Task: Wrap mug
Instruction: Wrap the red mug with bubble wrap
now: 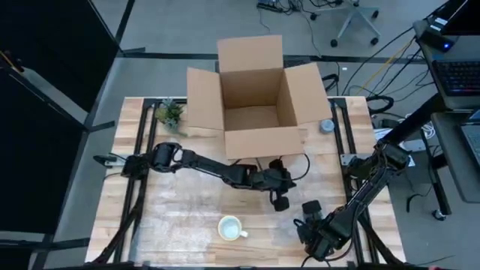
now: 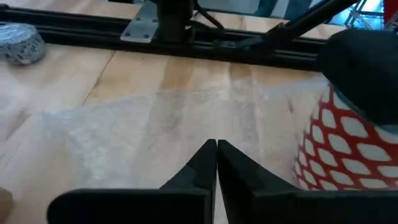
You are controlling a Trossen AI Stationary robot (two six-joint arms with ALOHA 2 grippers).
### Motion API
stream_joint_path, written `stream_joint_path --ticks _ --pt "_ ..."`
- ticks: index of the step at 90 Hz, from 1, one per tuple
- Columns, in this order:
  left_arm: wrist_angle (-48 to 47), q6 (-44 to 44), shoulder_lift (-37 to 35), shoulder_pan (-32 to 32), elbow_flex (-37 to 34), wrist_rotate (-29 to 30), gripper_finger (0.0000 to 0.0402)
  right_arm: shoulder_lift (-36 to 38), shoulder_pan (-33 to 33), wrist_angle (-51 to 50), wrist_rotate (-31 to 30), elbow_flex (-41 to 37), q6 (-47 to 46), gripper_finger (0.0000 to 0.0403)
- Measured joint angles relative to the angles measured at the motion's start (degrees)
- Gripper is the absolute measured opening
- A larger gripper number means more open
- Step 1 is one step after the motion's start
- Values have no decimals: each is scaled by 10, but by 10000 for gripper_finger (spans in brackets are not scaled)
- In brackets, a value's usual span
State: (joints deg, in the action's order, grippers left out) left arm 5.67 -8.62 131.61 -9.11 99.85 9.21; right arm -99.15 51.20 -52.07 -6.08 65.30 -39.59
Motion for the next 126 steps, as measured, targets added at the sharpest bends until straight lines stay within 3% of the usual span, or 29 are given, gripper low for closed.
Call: stream_joint_path --ticks 31,47,66,79,106,126 --pt "-10 19 -26 -8 0 0 0 0 0 0 1 0 -17 52" --pt "-74 20 -28 -3 -1 -2 0 0 0 0 1 0 -33 52" --pt "-139 -46 -26 19 -1 -2 7 0 0 0 1 0 -49 52" --pt "-151 -56 -25 32 -1 -1 46 0 0 0 -1 0 -48 52" --pt "-155 -61 -3 49 0 -3 167 0 0 0 -2 0 -48 52" --pt "-151 -63 25 55 -1 3 203 0 -1 0 -3 0 -48 52"
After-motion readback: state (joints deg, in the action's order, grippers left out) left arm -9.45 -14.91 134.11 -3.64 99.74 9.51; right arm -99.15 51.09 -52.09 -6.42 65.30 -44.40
